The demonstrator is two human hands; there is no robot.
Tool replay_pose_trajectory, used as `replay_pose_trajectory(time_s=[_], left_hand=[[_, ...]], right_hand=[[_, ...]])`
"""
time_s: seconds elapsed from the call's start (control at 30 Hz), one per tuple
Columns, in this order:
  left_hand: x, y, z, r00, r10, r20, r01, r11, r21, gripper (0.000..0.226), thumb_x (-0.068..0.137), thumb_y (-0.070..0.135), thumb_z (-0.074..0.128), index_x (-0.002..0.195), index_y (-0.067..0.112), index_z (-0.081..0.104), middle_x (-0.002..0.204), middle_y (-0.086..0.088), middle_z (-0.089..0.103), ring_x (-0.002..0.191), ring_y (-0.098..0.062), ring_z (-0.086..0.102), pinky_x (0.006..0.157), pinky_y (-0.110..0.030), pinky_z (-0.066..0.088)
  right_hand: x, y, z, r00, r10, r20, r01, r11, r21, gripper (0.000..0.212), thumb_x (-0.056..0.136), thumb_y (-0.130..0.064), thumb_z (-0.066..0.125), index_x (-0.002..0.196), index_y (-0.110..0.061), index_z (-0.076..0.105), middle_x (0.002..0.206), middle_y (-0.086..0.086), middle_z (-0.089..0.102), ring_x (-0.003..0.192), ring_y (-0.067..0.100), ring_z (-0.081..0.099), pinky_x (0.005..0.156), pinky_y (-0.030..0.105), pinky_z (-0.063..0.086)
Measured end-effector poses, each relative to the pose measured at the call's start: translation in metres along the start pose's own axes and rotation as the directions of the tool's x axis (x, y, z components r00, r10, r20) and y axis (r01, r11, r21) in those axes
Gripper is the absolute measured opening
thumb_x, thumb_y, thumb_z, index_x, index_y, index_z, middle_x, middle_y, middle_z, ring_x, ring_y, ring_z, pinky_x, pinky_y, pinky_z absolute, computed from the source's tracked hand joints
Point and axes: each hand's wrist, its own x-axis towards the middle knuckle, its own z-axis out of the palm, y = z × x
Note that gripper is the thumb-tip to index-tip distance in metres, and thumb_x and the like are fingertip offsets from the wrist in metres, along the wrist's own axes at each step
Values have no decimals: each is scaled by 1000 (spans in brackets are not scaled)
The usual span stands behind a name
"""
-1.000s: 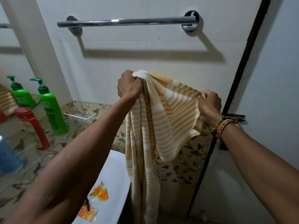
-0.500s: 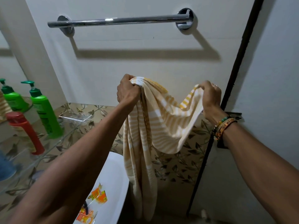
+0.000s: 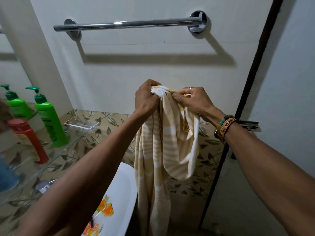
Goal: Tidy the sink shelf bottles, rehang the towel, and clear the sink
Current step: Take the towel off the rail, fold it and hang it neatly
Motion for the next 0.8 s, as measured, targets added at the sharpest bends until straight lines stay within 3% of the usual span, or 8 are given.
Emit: replay_pose_trajectory(time_s=[0.1,0.2,0.33,0.43,0.5,0.6,0.7,0.8], left_hand=[[-1,-8,-1,998,32,45,-33,999,20,22,78,7,65,97,17,69,94,2,69,88,-18,64,78,-38,57],[-6,-13,0,988,79,134,-80,997,2,24,73,0,66,93,14,68,86,-2,67,79,-15,61,68,-32,51],[-9,-7,3,898,150,414,-156,988,-20,35,64,1,73,96,11,61,88,-4,65,77,-15,58,66,-34,49],[-9,1,3,801,100,591,-12,988,-151,62,56,3,78,114,6,55,106,-17,66,91,-24,66,78,-38,58],[-9,6,2,744,49,667,156,957,-244,64,59,2,77,118,3,53,112,-20,65,100,-35,67,86,-44,58],[-3,11,2,739,-12,673,358,853,-379,36,75,17,68,106,2,60,103,-17,65,94,-33,63,86,-43,50],[5,12,2,804,-32,593,329,856,-399,26,93,34,61,95,8,63,94,-11,67,87,-29,65,83,-44,53],[7,11,1,790,16,613,268,890,-368,27,95,39,62,84,15,61,89,-6,69,81,-24,67,74,-36,56]], right_hand=[[3,2,0,992,4,-128,3,999,54,16,84,-42,76,90,-28,78,89,-14,74,83,1,70,75,22,57],[8,0,1,984,3,-177,7,998,58,18,88,-43,72,89,-26,76,90,-9,74,84,8,70,75,27,57],[14,-7,0,953,-28,-301,25,1000,-13,22,95,-45,62,89,-24,68,86,-11,68,80,8,64,69,27,52],[15,-13,-2,925,-77,-372,44,994,-96,25,97,-44,58,94,-20,66,85,-10,66,82,13,64,72,29,51],[15,-16,-6,906,-115,-407,60,988,-146,27,98,-44,57,97,-19,66,88,-7,66,85,16,64,73,30,49],[13,-20,-15,872,-173,-457,86,975,-205,27,99,-43,56,99,-19,67,89,-5,66,85,16,63,71,30,47],[11,-25,-23,839,-260,-479,125,947,-295,29,100,-41,54,101,-16,69,98,3,71,92,22,64,77,36,49],[11,-31,-28,800,-321,-506,129,917,-377,32,101,-41,50,103,-15,69,102,6,71,98,26,63,81,39,47]])
